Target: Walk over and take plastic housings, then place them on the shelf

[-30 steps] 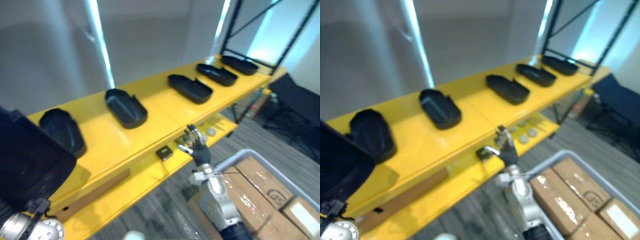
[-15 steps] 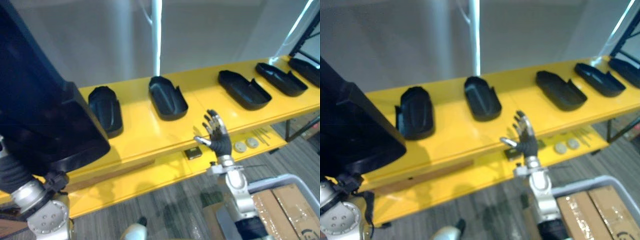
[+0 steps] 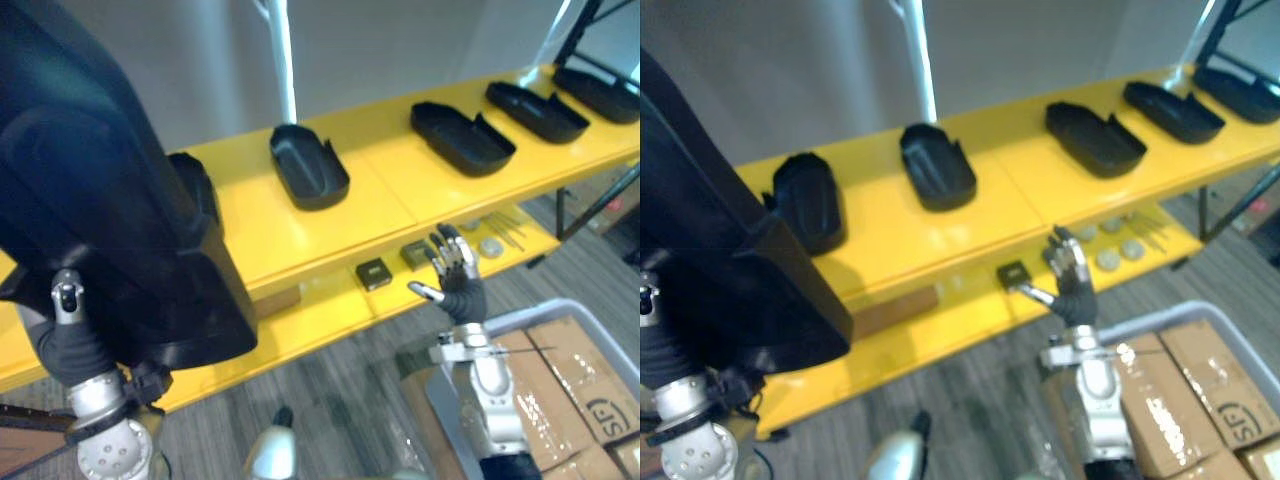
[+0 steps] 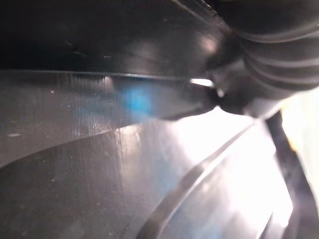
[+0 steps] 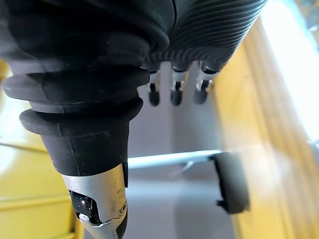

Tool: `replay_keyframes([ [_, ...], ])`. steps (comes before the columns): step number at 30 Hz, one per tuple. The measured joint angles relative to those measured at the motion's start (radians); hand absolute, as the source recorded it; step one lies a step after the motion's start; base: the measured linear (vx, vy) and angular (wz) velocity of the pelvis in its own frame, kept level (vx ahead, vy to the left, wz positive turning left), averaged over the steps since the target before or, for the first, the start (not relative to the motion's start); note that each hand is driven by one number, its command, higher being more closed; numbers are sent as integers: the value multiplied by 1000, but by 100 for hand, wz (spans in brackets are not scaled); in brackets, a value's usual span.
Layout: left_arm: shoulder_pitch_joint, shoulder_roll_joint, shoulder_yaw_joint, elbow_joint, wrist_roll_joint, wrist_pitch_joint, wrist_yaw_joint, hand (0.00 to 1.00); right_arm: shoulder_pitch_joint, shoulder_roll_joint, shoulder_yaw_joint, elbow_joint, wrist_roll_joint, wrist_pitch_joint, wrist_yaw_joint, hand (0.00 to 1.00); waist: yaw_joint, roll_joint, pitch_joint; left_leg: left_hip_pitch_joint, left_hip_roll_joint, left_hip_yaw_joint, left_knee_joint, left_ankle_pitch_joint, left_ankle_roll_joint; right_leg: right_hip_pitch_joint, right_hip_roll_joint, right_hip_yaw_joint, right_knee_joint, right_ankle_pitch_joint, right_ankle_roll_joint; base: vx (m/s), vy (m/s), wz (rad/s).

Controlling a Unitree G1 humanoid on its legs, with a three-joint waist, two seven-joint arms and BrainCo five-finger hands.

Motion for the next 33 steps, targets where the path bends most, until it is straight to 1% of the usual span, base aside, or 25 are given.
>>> replay_keyframes([
  [4, 29, -28, 3, -1, 6, -4, 33, 100, -1, 14, -1, -7, -5, -20, -8, 0, 3, 0, 14, -31, -6, 62, 127, -83, 11, 26, -33, 15, 31, -51, 45, -6, 85, 10],
  [5, 34, -29, 7, -1, 7, -5, 31, 100, -2, 13, -2, -14, -5, -20, -14, 0, 7, -8, 14, -38, -8, 81, 157, -99, 22, 40, -46, 16, 23, -57, 55, 117, 178, 28],
  [6, 44, -29, 19, -6, 8, -5, 28, 100, -1, 13, -2, -31, -10, -20, -28, 0, 7, -14, 2, -57, -14, 103, 212, -138, 47, 55, -50, 15, 0, -60, 61, 184, 213, 27],
  [7, 56, -27, 43, -14, 37, -5, 27, 100, 7, 18, -3, -46, -24, -20, -46, 0, 12, -24, -24, -62, -37, 111, 241, -189, 57, 101, -48, 12, -61, -60, 58, 217, 162, 24],
  [8, 59, -23, 53, -17, 43, -5, 25, 100, 12, 23, -3, -48, -24, -20, -49, 0, 15, -31, -45, -62, -46, 118, 238, -204, 56, 111, -51, 18, -64, -45, 24, 325, 127, 27],
  [9, 50, -24, 59, -17, 41, -10, 26, 100, 13, 19, -4, -57, -23, -21, -51, 0, 15, -30, -60, -61, -47, 108, 244, -217, 64, 66, -64, 29, 31, -6, -27, 339, 174, 28],
  [10, 41, -18, 62, -22, 39, -10, 28, 100, 9, 20, -3, -59, -23, -21, -50, 0, 18, -24, -68, -47, -44, 101, 228, -216, 75, -4, -77, 67, 167, 69, -68, 328, 212, 27],
  [11, 36, -9, 74, -26, 40, -10, 32, 100, 4, 26, -2, -57, -24, -21, -48, 0, 19, -30, -68, -27, -44, 96, 205, -212, 80, -35, -86, 86, 226, 103, -73, 291, 207, 16],
  [12, 20, 15, 88, -28, 43, -7, 41, 100, -7, 34, -3, -56, -28, -21, -45, 0, 18, -35, -68, 23, -44, 93, 157, -208, 85, -76, -89, 103, 321, 95, -73, 348, 93, 9],
  [13, -4, 37, 88, -28, 43, -4, 62, 100, -28, 29, -6, -57, -45, -23, -44, 0, 10, -35, -69, 82, -39, 81, 111, -205, 89, -87, -69, 98, 355, 48, -72, 369, 39, 13],
  [14, -21, 46, 88, -28, 43, -2, 70, 100, -38, 26, -12, -57, -53, -25, -45, 0, 2, -31, -72, 106, -35, 70, 89, -205, 89, -87, -49, 93, 347, 26, -74, 447, -23, 23],
  [15, -69, 67, 87, -25, 42, 0, 78, 100, -61, 18, -31, -58, -63, -31, -45, 0, -4, -27, -78, 151, -27, 57, 51, -204, 87, -102, -7, 94, 306, -10, -86, 341, -49, 26],
  [16, -98, 76, 85, -19, 42, 1, 82, 100, -72, 9, -42, -58, -63, -34, -45, 0, -8, -22, -82, 164, -22, 43, 39, -204, 87, -114, 15, 97, 273, -21, -95, 373, -90, 46],
  [17, -163, 91, 77, 7, 41, 5, 97, 100, -90, -19, -63, -59, -62, -35, -47, 0, -23, -11, -98, 170, -12, 18, 22, -204, 86, -158, 51, 113, 208, -33, -100, 277, -115, 53],
  [19, -249, 104, 71, 61, 42, 28, 115, 100, -119, -59, -89, -59, -61, -35, -51, 0, -34, 4, -99, 189, 5, -13, 12, -204, 85, -235, 91, 198, 137, -30, -98, 256, -156, 55],
  [20, -281, 103, 63, 96, 43, 52, 128, 100, -123, -75, -102, -59, -58, -35, -51, 0, -48, 11, -100, 201, 15, -36, 11, -203, 77, -270, 106, 261, 82, -7, -84, 231, -244, 67],
  [21, -295, 103, 47, 127, 43, 68, 141, 100, -123, -76, -112, -62, -49, -35, -47, 0, -61, 11, -101, 219, 27, -41, 11, -207, 42, -277, 115, 318, 1, 52, -78, 234, -274, 73],
  [22, -296, 103, 42, 138, 44, 77, 143, 100, -123, -75, -111, -65, -36, -35, -47, 0, -67, 5, -105, 228, 30, -43, 12, -214, 24, -275, 115, 333, -47, 100, -83, 251, -330, 77],
  [23, -295, 107, 39, 148, 49, 89, 143, 100, -123, -70, -108, -85, -17, -35, -44, 0, -75, -24, -121, 236, 24, -43, 13, -241, -23, -273, 106, 372, -112, 285, -85, 253, -387, 78],
  [24, -289, 79, 32, 153, 74, 93, 146, 100, -131, -79, -111, -102, -17, -39, -48, 0, -77, 1, -134, 240, 61, -51, 6, -271, -56, -253, 123, 363, -110, 237, -11, 255, -393, 65],
  [25, -280, 62, 25, 150, 80, 94, 146, 100, -143, -83, -108, -103, -21, -40, -57, 0, -72, 26, -139, 237, 91, -52, -1, -269, -59, -250, 150, 343, -121, 242, -20, 225, -356, 49],
  [26, -272, 54, 11, 148, 86, 94, 141, 100, -164, -85, -106, -116, -25, -40, -89, 0, -66, 54, -141, 235, 123, -45, -14, -243, -78, -227, 175, 315, -150, 238, -31, 190, -296, 32],
  [27, -264, 54, 9, 144, 85, 95, 135, 100, -191, -79, -98, -120, -65, -43, -144, 0, -63, 66, -147, 256, 142, -35, -42, -210, -85, -205, 187, 293, -157, 231, -47, 178, -268, 38],
  [29, -262, 45, 14, 130, 81, 94, 136, 100, -248, -79, -66, -133, -76, -47, -188, 0, -48, 68, -149, 284, 148, -35, -53, -170, -85, -163, 194, 282, -168, 225, -57, 133, -218, 21],
  [33, -245, 11, 19, 99, 70, 75, 137, 100, -335, -73, 3, -271, -63, -81, -178, 0, -41, 78, -156, 280, 141, -19, -45, -148, -64, -82, 180, 203, -231, 225, -56, 42, -91, 51],
])
